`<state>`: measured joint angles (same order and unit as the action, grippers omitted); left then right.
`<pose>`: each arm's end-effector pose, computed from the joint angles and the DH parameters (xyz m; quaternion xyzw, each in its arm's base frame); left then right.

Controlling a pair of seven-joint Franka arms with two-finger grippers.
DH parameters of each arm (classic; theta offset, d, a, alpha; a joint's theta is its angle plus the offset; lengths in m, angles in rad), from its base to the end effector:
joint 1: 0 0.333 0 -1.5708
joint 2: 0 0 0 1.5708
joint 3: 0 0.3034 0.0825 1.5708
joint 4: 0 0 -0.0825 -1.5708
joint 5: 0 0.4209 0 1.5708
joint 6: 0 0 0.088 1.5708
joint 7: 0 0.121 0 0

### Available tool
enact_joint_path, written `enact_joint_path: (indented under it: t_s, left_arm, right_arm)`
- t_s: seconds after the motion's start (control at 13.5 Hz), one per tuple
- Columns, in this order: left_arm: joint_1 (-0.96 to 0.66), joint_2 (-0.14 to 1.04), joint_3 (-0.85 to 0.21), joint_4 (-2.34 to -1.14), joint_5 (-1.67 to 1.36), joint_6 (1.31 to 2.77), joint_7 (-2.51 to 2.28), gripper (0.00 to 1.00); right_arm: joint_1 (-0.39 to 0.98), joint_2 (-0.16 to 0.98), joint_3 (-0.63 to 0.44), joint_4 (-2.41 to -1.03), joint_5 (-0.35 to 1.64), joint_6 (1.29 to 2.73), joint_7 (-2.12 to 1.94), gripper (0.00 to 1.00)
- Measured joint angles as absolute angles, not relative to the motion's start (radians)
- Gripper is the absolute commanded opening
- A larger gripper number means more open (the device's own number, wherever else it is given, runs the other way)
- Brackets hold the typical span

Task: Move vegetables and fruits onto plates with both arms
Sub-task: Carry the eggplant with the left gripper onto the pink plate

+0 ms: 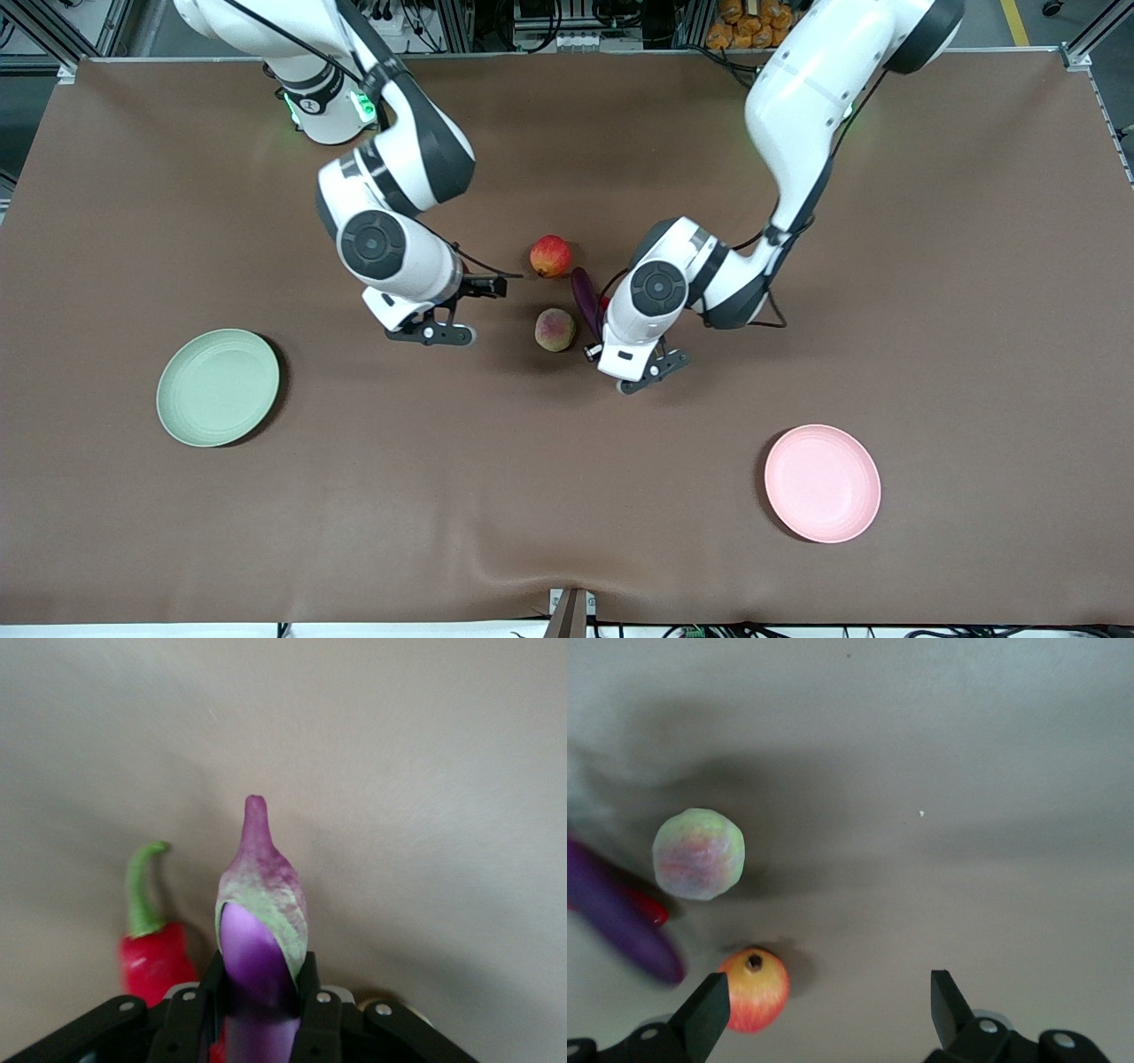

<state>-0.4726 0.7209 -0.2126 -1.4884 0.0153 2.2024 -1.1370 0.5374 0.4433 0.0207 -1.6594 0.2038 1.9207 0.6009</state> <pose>0.5850 -0.4502 0.2097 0.9676 0.2445 -0.0477 0.0422 0.5640 0.3708 0.2961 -0.9891 0.0652 0.1285 0.0312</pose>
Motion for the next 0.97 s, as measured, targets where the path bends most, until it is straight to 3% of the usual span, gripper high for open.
enact_joint_path:
  t_s: [0.22,0.45,0.97]
  left_arm:
    - [-0.419,0.578,-0.207,-1.486,0.019,2.054,-1.086,0.0]
    - [-0.317,0.511,-0.201,-1.495,0.02,1.968,-0.978,0.0]
    - [-0.014,0.598,-0.198,-1.46,-0.031,2.032,-0.943,0.0]
  right_arm:
    - [0.606,0.478,0.021,-1.709,0.204,2.025,0.715,1.0]
    - [0.699,0.486,0.021,-1.765,0.204,2.1,0.833,1.0]
    - [0.786,0.501,0.021,-1.824,0.205,2.179,0.923,1.0]
